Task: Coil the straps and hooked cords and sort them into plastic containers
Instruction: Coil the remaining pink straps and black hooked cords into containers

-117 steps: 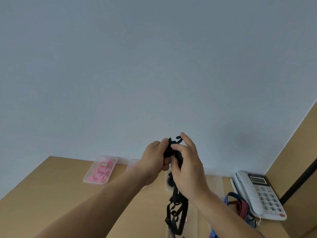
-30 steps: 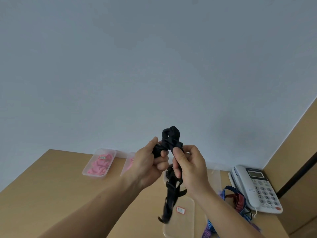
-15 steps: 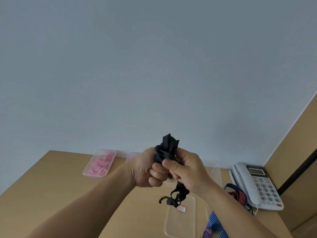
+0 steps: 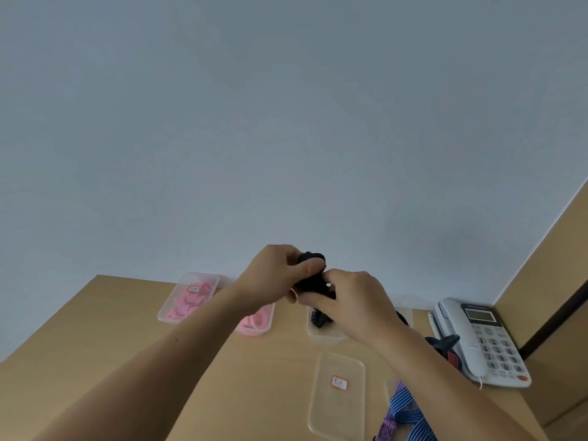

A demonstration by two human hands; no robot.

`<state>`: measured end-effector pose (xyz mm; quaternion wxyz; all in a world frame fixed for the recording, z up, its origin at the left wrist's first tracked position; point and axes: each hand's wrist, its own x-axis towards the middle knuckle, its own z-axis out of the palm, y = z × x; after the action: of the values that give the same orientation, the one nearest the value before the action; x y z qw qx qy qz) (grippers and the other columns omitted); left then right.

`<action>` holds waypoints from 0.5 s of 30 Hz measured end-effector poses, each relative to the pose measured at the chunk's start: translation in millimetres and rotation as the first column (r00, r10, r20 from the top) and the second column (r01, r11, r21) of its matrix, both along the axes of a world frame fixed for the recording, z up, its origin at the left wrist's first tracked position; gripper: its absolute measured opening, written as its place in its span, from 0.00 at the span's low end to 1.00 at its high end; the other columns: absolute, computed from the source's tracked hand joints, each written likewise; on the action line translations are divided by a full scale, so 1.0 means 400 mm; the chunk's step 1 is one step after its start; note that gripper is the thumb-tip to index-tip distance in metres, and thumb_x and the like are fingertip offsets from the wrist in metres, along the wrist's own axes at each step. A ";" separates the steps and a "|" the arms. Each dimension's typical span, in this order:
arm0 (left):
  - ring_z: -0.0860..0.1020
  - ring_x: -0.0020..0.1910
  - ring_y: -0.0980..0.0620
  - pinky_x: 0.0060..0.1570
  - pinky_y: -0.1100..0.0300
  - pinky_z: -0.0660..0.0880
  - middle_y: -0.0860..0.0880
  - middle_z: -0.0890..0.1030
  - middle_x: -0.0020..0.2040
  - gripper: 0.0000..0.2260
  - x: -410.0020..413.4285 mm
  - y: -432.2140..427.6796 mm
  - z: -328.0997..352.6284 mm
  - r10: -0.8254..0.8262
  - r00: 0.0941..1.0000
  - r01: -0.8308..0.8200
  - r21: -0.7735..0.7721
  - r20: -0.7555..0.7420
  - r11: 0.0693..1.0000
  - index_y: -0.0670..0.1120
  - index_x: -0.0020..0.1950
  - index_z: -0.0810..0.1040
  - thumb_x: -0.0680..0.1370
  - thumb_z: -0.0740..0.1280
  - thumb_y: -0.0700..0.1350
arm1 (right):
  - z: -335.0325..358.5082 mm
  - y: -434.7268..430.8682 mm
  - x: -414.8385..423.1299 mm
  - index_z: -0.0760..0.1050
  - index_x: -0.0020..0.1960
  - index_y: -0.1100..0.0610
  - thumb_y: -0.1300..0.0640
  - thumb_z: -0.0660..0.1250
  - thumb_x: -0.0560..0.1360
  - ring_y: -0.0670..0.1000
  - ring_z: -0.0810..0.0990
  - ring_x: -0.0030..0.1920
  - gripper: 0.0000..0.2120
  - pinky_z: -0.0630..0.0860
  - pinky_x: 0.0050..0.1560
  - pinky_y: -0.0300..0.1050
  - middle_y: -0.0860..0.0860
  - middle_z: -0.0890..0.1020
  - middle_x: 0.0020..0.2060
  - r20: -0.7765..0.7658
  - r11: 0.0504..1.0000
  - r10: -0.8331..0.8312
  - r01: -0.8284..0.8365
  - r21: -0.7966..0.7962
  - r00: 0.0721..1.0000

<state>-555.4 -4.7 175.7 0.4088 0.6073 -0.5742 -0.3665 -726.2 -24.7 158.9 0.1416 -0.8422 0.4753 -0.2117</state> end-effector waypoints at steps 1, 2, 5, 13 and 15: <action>0.82 0.35 0.42 0.39 0.50 0.79 0.39 0.84 0.40 0.18 0.016 0.002 -0.006 -0.009 0.999 0.009 0.006 -0.036 1.000 0.36 0.48 0.79 0.77 0.70 0.52 | 0.004 0.003 -0.009 0.78 0.56 0.46 0.35 0.68 0.71 0.46 0.80 0.42 0.20 0.76 0.43 0.41 0.44 0.83 0.41 0.035 0.997 0.039 -0.041 0.060 0.999; 0.81 0.35 0.41 0.40 0.49 0.78 0.37 0.83 0.41 0.17 0.029 0.003 -0.013 -0.007 0.997 0.007 0.010 -0.074 1.000 0.34 0.49 0.78 0.78 0.69 0.50 | 0.009 0.003 -0.019 0.76 0.61 0.43 0.36 0.70 0.70 0.42 0.79 0.42 0.22 0.73 0.42 0.37 0.40 0.82 0.41 0.041 0.992 0.073 -0.077 0.097 0.996; 0.76 0.33 0.45 0.36 0.53 0.73 0.40 0.79 0.35 0.12 0.041 0.004 -0.035 0.003 0.989 0.000 0.020 -0.151 1.000 0.35 0.44 0.76 0.81 0.64 0.44 | 0.026 -0.004 -0.043 0.72 0.61 0.39 0.40 0.72 0.70 0.37 0.75 0.37 0.21 0.65 0.38 0.32 0.35 0.79 0.35 0.036 0.986 0.128 -0.131 0.100 0.991; 0.69 0.32 0.50 0.36 0.56 0.66 0.46 0.71 0.34 0.11 0.010 0.036 -0.048 -0.318 0.881 0.361 0.062 -0.352 0.931 0.41 0.44 0.72 0.79 0.60 0.48 | 0.063 -0.040 -0.046 0.75 0.43 0.45 0.44 0.78 0.66 0.46 0.80 0.35 0.13 0.77 0.41 0.43 0.45 0.83 0.35 0.359 0.929 0.201 -0.293 0.224 0.912; 0.67 0.32 0.48 0.35 0.55 0.65 0.43 0.69 0.35 0.11 0.004 0.039 -0.043 -0.305 0.799 0.364 0.013 -0.519 0.931 0.40 0.45 0.72 0.79 0.60 0.48 | 0.061 -0.052 -0.049 0.76 0.40 0.48 0.42 0.79 0.63 0.44 0.76 0.31 0.16 0.74 0.34 0.36 0.44 0.79 0.29 0.495 0.926 0.162 -0.305 0.224 0.854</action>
<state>-553.6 10.8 158.5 0.4397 0.3998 -0.5228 -0.6112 -745.7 -45.6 183.4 0.4004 -0.7874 0.3460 -0.3162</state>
